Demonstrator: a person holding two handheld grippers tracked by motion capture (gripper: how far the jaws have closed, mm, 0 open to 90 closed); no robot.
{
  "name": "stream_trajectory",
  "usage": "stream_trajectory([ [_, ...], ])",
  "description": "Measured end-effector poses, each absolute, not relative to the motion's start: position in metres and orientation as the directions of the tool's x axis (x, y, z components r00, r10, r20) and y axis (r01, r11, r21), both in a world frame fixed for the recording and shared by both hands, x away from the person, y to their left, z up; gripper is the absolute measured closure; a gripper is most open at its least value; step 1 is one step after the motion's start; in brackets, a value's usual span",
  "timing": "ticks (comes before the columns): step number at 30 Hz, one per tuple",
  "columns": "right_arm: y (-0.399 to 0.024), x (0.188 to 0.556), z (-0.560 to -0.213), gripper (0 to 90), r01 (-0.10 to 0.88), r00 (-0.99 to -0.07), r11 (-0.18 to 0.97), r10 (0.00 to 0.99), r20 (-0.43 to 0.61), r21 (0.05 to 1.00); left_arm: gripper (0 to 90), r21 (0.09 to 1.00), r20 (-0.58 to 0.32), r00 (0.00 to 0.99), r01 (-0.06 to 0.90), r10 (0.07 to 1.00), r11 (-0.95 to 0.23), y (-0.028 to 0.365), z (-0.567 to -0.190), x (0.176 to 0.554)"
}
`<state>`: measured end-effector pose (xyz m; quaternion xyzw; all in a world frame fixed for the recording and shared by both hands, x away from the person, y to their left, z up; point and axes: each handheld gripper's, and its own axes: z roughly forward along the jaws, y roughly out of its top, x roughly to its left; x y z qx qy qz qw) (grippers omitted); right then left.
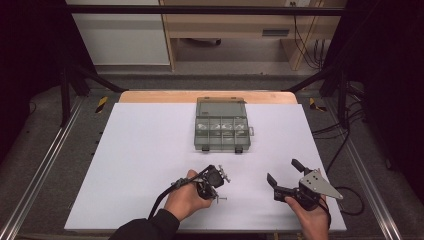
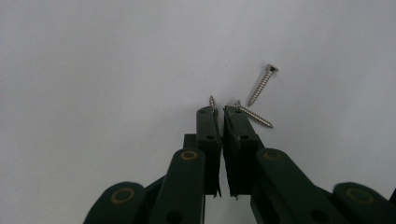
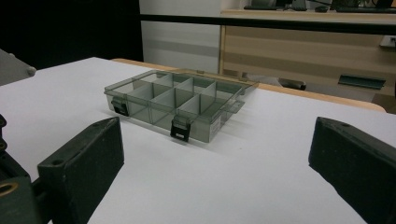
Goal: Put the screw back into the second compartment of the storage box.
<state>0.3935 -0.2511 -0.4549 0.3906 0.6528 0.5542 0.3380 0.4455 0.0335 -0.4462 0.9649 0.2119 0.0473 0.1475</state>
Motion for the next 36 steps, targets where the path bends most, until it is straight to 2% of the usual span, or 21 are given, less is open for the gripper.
stream_trajectory([
  [36,-0.251,0.393,-0.455,3.3,0.139,-0.468,0.086,0.884,-0.011,0.986,86.0,0.363,0.007,0.892,0.418,0.451,-0.833,0.054,-0.434,0.455],
])
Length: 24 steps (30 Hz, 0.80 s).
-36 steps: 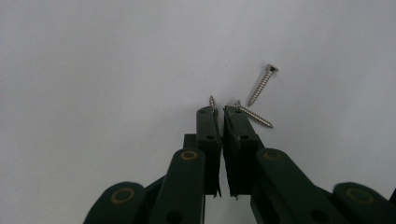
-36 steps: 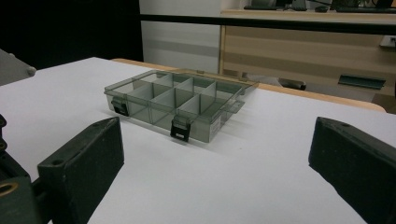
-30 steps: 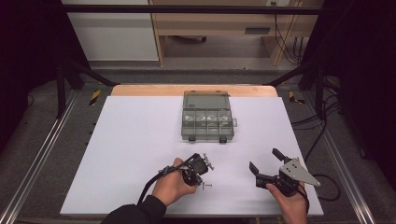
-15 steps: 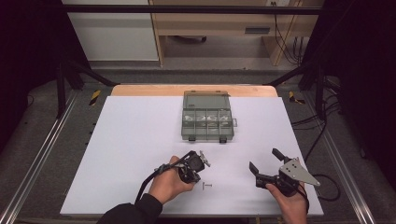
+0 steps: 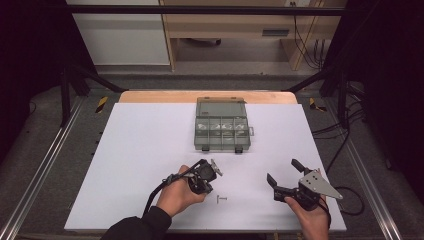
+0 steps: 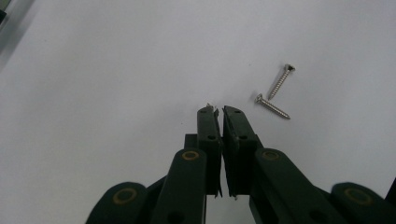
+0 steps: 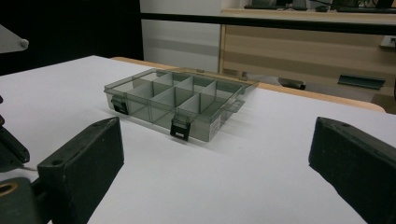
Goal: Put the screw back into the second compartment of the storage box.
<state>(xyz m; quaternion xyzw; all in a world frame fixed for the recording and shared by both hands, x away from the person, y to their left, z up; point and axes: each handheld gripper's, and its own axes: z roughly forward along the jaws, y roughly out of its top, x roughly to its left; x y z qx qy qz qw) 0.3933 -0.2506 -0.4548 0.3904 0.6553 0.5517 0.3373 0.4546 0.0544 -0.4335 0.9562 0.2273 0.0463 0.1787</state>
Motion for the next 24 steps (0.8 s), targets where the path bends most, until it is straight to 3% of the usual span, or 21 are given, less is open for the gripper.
stream_trajectory([
  [24,-0.251,0.393,-0.455,2.9,0.133,-0.465,0.082,0.885,-0.011,0.988,86.3,0.393,0.019,0.885,0.421,0.466,-0.817,0.055,-0.415,0.465],
])
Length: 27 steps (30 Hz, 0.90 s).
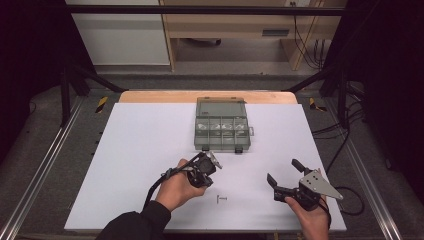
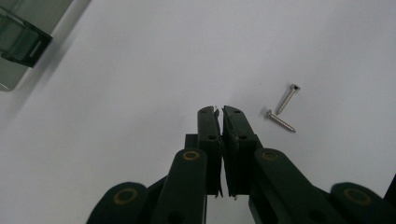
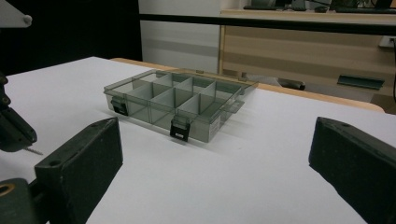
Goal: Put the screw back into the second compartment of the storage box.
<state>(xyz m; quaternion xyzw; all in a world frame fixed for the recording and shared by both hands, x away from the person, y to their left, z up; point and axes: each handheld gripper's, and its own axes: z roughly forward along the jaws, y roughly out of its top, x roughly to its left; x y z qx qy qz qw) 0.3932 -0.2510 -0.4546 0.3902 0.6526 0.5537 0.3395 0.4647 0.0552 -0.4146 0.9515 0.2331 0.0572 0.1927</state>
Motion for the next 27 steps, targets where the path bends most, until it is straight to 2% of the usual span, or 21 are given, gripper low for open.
stream_trajectory([
  [14,-0.251,0.393,-0.454,3.0,0.136,-0.465,0.079,0.885,-0.007,0.988,86.3,0.474,0.026,0.856,0.444,0.516,-0.761,0.055,-0.379,0.493],
  [27,-0.251,0.393,-0.454,3.1,0.136,-0.465,0.079,0.885,-0.007,0.988,86.4,0.538,0.043,0.805,0.48,0.591,-0.693,0.053,-0.374,0.515],
])
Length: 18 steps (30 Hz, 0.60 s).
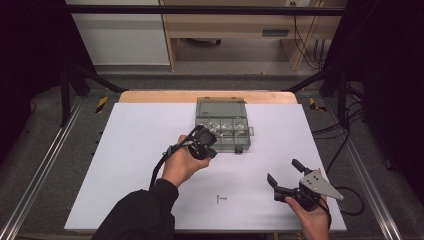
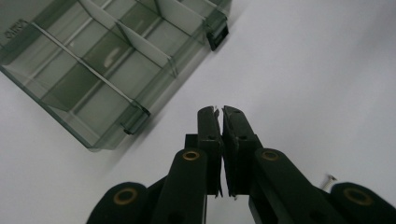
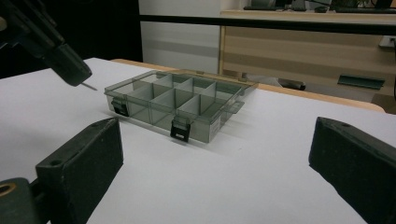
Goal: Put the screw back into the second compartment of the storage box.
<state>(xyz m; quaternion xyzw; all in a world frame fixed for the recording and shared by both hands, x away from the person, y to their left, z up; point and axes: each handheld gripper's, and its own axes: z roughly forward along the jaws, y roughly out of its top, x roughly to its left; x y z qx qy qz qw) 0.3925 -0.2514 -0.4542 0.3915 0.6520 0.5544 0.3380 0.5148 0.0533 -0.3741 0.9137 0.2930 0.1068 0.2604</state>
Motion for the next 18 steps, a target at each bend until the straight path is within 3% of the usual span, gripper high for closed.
stream_trajectory([
  [18,-0.251,0.394,-0.455,3.3,0.135,-0.466,0.074,0.885,-0.003,0.988,86.4,0.634,0.054,0.733,0.499,0.678,-0.59,0.042,-0.373,0.553],
])
